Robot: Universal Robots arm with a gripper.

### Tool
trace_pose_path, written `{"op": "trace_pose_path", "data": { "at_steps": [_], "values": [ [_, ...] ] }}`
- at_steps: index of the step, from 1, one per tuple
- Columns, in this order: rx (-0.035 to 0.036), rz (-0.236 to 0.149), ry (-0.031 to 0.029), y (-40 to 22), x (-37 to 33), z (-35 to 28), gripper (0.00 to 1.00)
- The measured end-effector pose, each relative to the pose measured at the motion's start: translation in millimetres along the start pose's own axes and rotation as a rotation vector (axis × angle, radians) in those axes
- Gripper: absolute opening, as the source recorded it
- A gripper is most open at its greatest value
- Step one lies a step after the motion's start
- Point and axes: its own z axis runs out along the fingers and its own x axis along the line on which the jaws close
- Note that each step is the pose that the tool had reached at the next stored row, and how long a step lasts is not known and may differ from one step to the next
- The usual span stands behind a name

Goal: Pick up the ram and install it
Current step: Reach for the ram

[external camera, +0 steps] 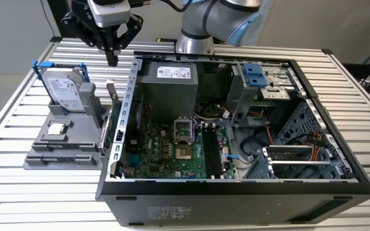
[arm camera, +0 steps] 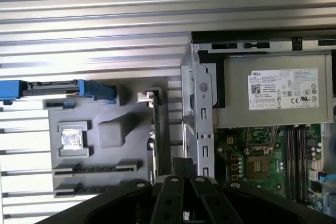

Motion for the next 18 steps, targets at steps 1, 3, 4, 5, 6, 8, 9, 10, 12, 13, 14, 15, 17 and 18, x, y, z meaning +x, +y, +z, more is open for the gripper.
{"op": "trace_pose_path", "data": {
  "at_steps": [1, 3, 4, 5, 6, 8, 9, 10, 12, 13, 14, 15, 17, 18],
  "values": [
    [0.0, 0.0, 0.0, -0.1, 1.7, 0.0, 0.0],
    [-0.0001, 0.0, -0.0001, -0.4, 5.0, -0.1, 0.0],
    [0.0, 0.0, 0.0, -0.5, 6.4, -0.1, 0.0],
    [0.0, 0.0, 0.0, -0.6, 7.9, -0.1, 0.0],
    [-0.0001, 0.0, 0.0, -0.7, 9.5, -0.2, 0.0],
    [-0.0001, 0.0, -0.0001, -0.9, 12.5, -0.2, 0.0],
    [-0.0001, 0.0, -0.0001, -1.0, 14.0, -0.3, 0.0],
    [-0.0001, 0.0, -0.0001, -1.2, 15.6, -0.3, 0.0],
    [0.0, 0.0, 0.0, -1.4, 18.6, -0.4, 0.0],
    [0.0, 0.0, 0.0, -1.5, 20.2, -0.4, 0.0],
    [0.0, 0.0, 0.0, -1.6, 21.6, -0.4, 0.0],
    [0.0, 0.0, 0.0, -1.7, 23.2, -0.4, 0.0],
    [0.0, 0.0, 0.0, -1.9, 26.3, -0.5, 0.0],
    [-0.0001, 0.0, -0.0001, -2.0, 27.7, -0.5, 0.0]
  ]
}}
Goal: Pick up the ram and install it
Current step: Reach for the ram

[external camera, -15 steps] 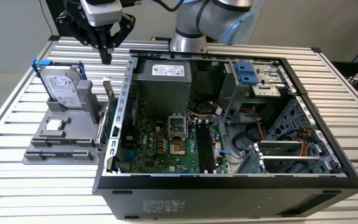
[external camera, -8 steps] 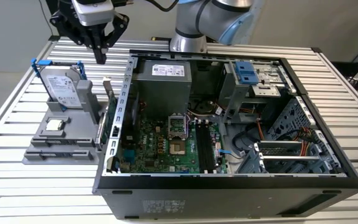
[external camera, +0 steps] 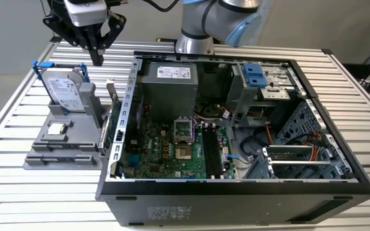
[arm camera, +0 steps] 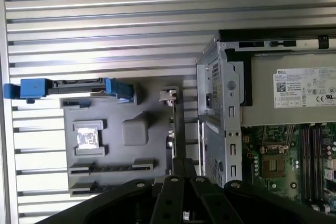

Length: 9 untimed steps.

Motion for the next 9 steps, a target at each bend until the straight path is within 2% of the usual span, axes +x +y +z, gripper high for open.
{"op": "trace_pose_path", "data": {
  "at_steps": [9],
  "values": [
    [0.0001, 0.0, 0.0, -0.9, 12.9, -0.3, 0.0]
  ]
}}
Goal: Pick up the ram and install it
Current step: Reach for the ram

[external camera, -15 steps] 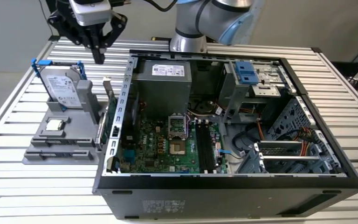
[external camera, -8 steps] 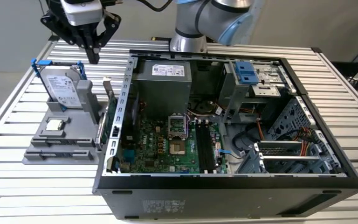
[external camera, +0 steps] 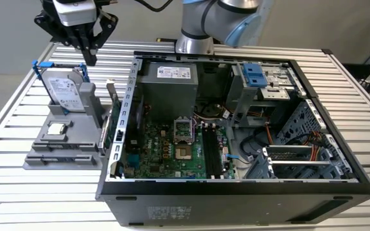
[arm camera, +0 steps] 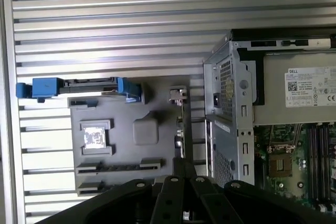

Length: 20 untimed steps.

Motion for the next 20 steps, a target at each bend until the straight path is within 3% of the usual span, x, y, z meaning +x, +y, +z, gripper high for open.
{"op": "trace_pose_path", "data": {
  "at_steps": [20],
  "values": [
    [0.0, 0.0, 0.0001, -3.4, 47.4, -0.9, 0.0]
  ]
}}
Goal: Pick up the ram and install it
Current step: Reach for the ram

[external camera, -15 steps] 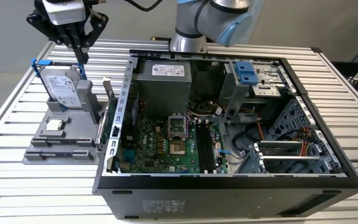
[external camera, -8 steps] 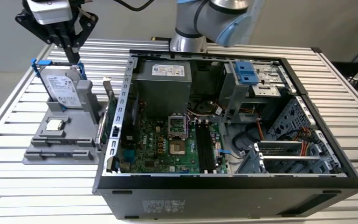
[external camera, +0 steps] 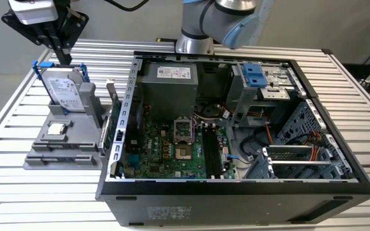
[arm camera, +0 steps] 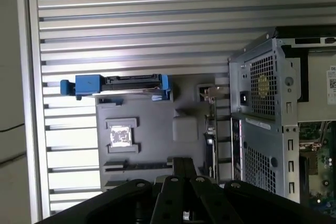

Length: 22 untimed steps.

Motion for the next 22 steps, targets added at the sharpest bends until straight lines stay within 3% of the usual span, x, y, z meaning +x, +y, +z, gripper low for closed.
{"op": "trace_pose_path", "data": {
  "at_steps": [14, 22],
  "values": [
    [0.0, 0.0, 0.0, -2.3, 33.4, -0.6, 0.0],
    [0.0, -0.001, 0.0, -3.4, 47.9, -0.9, 0.0]
  ]
}}
